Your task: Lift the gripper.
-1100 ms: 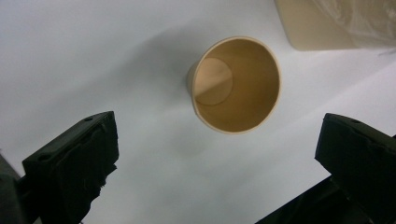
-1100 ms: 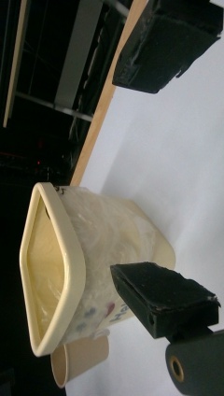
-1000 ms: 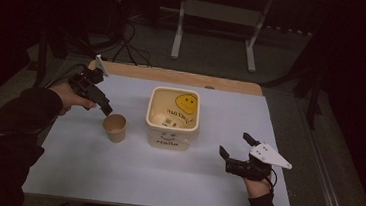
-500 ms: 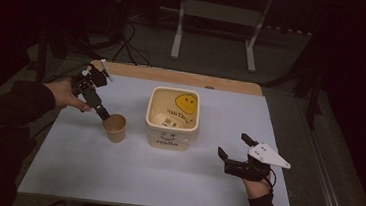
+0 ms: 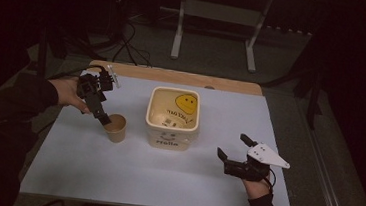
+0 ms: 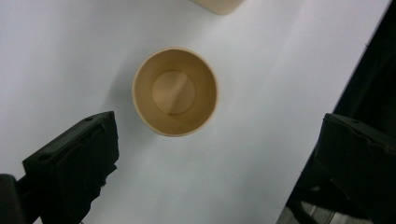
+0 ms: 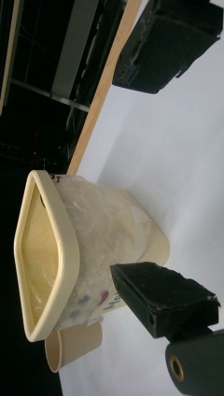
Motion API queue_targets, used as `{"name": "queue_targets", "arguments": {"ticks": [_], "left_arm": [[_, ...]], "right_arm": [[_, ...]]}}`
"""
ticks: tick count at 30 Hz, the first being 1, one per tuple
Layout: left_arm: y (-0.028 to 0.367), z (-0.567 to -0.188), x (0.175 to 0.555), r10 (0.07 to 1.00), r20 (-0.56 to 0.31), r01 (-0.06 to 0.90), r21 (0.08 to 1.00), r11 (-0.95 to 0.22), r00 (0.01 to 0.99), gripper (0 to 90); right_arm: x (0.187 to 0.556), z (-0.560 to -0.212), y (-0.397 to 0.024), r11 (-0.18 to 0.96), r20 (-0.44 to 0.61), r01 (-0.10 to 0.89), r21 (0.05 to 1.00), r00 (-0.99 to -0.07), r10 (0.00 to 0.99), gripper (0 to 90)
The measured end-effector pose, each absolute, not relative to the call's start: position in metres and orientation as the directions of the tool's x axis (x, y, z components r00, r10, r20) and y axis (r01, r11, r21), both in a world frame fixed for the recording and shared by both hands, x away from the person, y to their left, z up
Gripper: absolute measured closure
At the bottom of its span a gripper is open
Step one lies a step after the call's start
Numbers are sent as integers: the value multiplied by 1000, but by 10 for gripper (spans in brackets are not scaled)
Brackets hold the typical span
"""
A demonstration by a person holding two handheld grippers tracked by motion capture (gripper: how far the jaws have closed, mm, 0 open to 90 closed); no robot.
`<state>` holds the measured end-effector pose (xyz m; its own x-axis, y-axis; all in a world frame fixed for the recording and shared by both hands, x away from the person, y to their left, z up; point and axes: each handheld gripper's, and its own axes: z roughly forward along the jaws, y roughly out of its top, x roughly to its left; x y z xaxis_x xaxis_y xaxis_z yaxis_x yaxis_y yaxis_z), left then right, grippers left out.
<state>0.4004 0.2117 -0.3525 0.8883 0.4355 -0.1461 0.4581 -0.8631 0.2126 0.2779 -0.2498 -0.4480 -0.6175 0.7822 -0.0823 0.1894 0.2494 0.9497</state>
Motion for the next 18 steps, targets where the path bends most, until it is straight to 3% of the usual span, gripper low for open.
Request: {"name": "queue_targets", "arguments": {"ticks": [18], "left_arm": [[192, -341, 393, 229, -60, 236, 242, -941, 972, 7]], "right_arm": [[278, -449, -249, 255, -79, 190, 948, -635, 769, 91]]}}
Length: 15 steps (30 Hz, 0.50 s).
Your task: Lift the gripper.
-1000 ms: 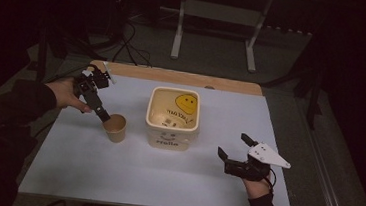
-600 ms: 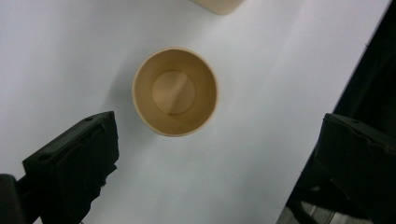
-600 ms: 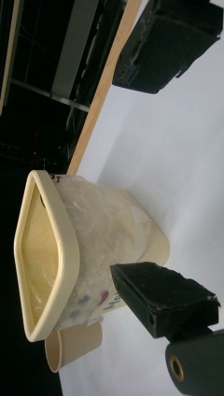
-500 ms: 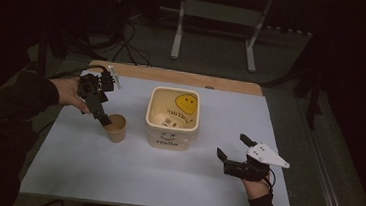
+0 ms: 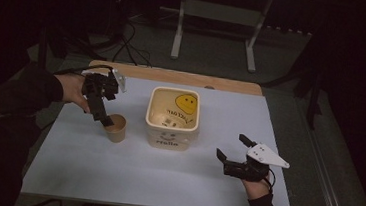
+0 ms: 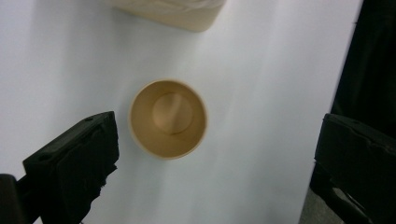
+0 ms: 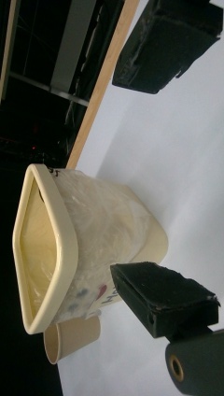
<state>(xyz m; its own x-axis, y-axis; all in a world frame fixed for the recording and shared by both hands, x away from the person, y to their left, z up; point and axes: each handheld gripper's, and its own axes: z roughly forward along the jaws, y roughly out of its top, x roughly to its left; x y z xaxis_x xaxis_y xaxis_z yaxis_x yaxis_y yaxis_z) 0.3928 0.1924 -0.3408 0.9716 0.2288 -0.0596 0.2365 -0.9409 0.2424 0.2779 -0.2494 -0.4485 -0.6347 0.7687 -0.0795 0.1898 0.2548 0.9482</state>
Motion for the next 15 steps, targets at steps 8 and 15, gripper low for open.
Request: {"name": "queue_targets", "arguments": {"ticks": [8, 15], "left_arm": [[189, -345, 394, 192, -47, 197, 221, -955, 980, 7], [189, -358, 398, 201, -47, 206, 202, -957, 979, 6]], "right_arm": [[278, -449, -248, 262, -82, 191, 946, -643, 762, 91], [277, -449, -248, 259, -78, 189, 947, -647, 759, 95]]}}
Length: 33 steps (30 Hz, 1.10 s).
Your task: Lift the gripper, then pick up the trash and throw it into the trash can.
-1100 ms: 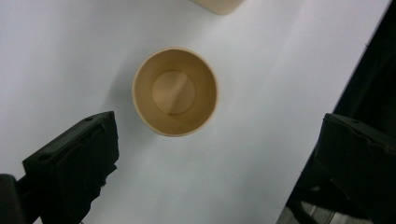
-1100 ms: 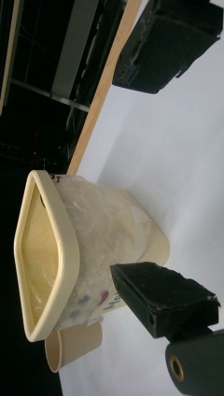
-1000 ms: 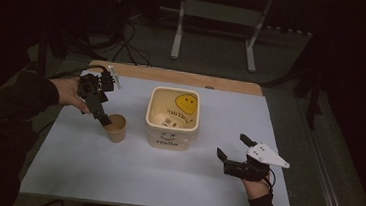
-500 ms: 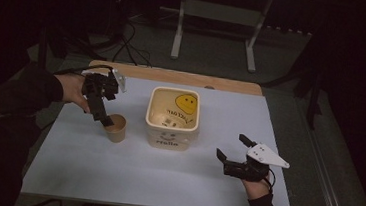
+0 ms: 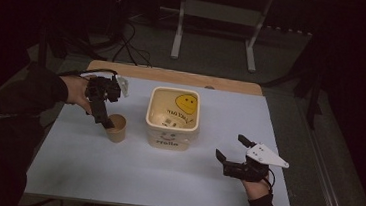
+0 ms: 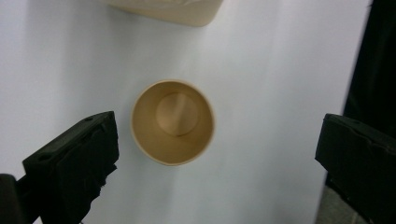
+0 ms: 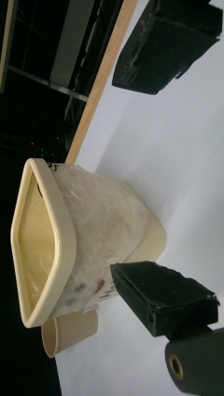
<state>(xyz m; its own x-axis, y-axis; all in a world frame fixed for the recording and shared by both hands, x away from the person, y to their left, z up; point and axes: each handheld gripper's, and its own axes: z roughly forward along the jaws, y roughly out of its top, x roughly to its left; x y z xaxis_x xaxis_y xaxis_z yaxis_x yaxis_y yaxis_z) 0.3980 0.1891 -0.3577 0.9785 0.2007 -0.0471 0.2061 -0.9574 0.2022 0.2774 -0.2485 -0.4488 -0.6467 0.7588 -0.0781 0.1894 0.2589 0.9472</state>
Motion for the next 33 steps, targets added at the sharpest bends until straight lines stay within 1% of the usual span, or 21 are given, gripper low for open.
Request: {"name": "queue_targets", "arguments": {"ticks": [9, 13, 21, 23, 32, 33], "left_arm": [[188, -375, 403, 209, -52, 215, 181, -960, 976, 4], [188, -380, 405, 205, -47, 210, 193, -959, 978, 4], [189, -396, 409, 214, -46, 219, 169, -961, 976, 3], [191, -404, 411, 229, -54, 235, 169, -957, 972, 3], [193, -419, 418, 244, -60, 250, 159, -955, 968, 3], [192, -425, 421, 248, -55, 254, 148, -956, 967, 3]], "right_arm": [[277, -449, -248, 260, -76, 189, 947, -656, 751, 95], [277, -448, -248, 259, -78, 182, 949, -656, 750, 95], [275, -448, -249, 258, -75, 185, 948, -658, 749, 95], [275, -448, -249, 260, -77, 184, 948, -658, 749, 95], [276, -449, -247, 270, -83, 184, 945, -665, 742, 95], [276, -449, -247, 270, -82, 184, 945, -665, 742, 95]]}}
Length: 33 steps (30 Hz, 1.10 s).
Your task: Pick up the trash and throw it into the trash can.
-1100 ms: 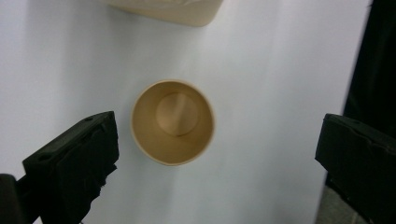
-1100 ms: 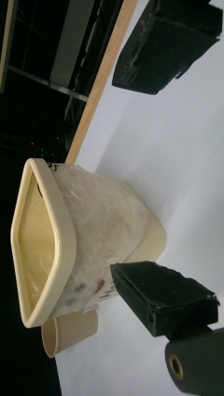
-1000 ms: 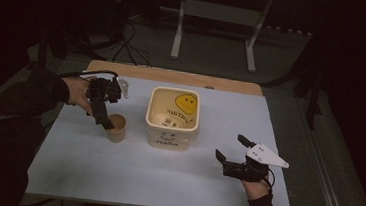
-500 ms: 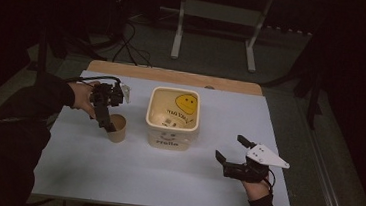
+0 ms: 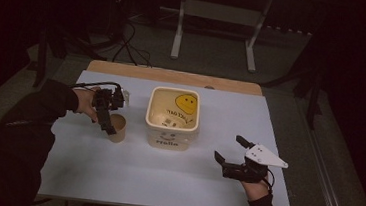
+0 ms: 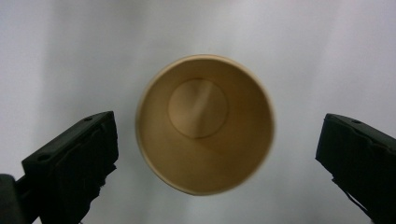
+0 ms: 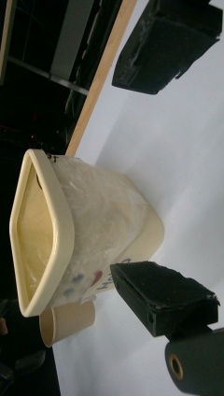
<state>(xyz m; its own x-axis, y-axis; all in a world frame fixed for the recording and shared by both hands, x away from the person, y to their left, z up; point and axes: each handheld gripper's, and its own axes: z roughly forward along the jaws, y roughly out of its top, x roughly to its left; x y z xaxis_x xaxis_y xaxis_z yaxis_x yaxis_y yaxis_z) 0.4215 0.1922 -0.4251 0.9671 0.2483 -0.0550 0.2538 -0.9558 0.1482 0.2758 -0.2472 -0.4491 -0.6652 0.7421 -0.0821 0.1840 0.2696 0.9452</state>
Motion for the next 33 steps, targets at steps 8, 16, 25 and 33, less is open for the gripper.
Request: {"name": "queue_targets", "arguments": {"ticks": [8, 16, 25, 33], "left_arm": [[194, -438, 429, 268, -64, 274, 128, -953, 961, 3], [190, -449, 431, 267, -87, 275, 104, -956, 960, 4], [187, -455, 432, 231, -80, 238, 92, -967, 970, 86], [186, -451, 432, 215, -81, 223, 115, -968, 973, 227]], "right_arm": [[276, -449, -248, 267, -78, 185, 946, -669, 739, 95], [276, -450, -248, 270, -81, 185, 945, -667, 740, 95], [276, -450, -248, 269, -77, 188, 945, -668, 740, 95], [276, -450, -248, 270, -79, 188, 944, -667, 741, 95]]}}
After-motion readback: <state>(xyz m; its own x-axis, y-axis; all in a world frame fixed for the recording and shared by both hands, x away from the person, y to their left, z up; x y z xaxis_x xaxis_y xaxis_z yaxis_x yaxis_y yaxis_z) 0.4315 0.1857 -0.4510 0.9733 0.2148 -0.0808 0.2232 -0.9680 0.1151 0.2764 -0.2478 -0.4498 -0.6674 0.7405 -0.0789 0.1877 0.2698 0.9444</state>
